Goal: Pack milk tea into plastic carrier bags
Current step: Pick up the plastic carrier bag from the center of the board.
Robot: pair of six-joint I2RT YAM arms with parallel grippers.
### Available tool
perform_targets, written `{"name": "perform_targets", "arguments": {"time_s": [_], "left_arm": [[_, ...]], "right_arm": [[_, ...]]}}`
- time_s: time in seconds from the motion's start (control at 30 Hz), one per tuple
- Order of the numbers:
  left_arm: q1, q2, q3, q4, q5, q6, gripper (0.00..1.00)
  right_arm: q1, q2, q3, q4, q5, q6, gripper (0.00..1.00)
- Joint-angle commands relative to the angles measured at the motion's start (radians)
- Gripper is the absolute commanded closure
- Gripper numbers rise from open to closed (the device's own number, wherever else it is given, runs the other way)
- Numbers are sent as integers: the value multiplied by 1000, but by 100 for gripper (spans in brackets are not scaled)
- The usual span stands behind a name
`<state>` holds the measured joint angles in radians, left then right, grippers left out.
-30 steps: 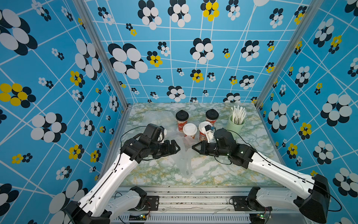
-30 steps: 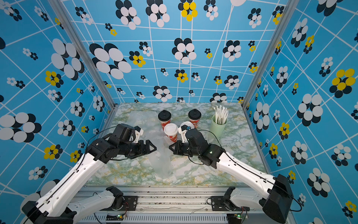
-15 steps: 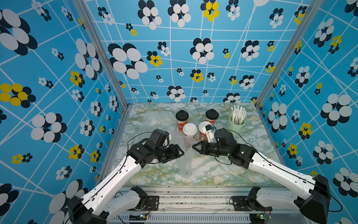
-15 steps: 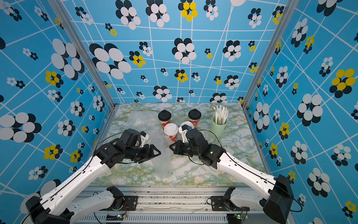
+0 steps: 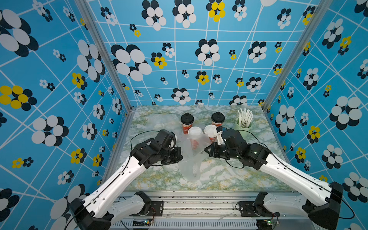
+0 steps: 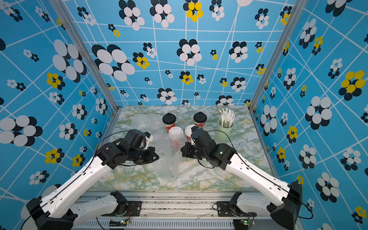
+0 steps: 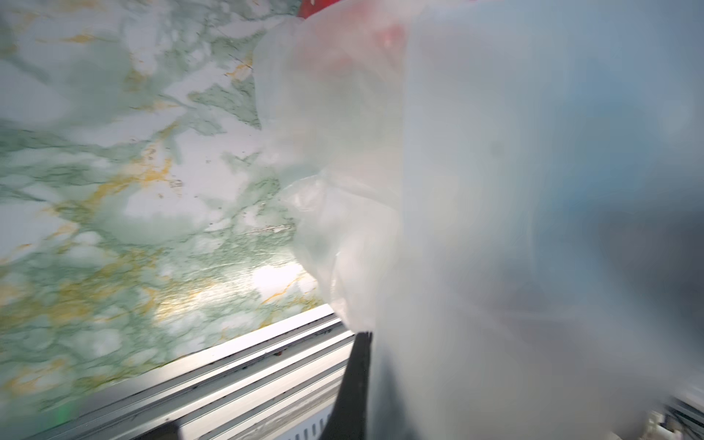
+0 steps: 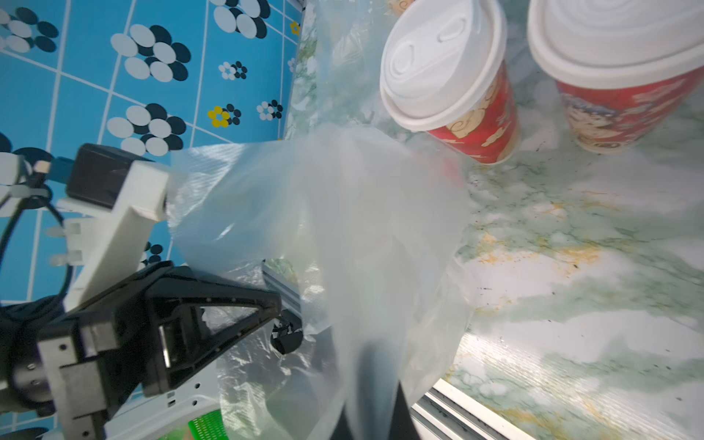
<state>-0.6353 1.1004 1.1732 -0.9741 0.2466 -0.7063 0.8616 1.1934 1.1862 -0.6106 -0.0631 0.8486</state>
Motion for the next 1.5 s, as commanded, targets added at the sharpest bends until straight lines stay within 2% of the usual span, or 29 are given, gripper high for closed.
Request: {"name": "perform_targets", "arguments": {"time_s": [0.0, 0.2, 0.4, 0.47, 0.53, 0.67, 0.77, 0.87, 1.13, 1.17, 1.2, 1.27, 1.47], "left_arm": [[-3, 36, 71, -203, -125, 121, 100], [-2, 98, 151, -377, -309, 188, 100], [-3, 132, 165, -443, -392, 200, 100], [-4, 140, 163, -456, -408, 198, 100], [-5, 142, 162, -440, -374, 201, 100], [-7, 90, 131, -263, -156, 205, 100], [-7, 52, 88, -119, 2, 177, 99], [-10, 40, 62, -39, 88, 158, 94], [-10, 45, 67, -44, 77, 165, 90], [-10, 43, 70, -47, 71, 163, 86], [-10, 42, 72, -50, 54, 160, 77], [-8, 40, 81, -53, 18, 164, 69], [3, 90, 126, -23, -3, 191, 65]], "right_arm": [[5, 18, 82, -239, 127, -50, 100], [5, 79, 192, -471, 209, -117, 100], [5, 120, 239, -608, 339, -143, 100], [4, 135, 246, -618, 339, -154, 100], [5, 137, 243, -568, 270, -172, 100], [9, 142, 204, -377, 47, -168, 100], [23, 159, 209, -298, -26, -147, 100], [27, 169, 218, -245, -70, -133, 100], [27, 201, 204, -183, -130, -113, 100], [28, 201, 203, -175, -139, -111, 100], [28, 201, 201, -167, -146, -109, 100], [28, 199, 198, -154, -156, -108, 100], [29, 207, 189, -153, -165, -109, 100]]}}
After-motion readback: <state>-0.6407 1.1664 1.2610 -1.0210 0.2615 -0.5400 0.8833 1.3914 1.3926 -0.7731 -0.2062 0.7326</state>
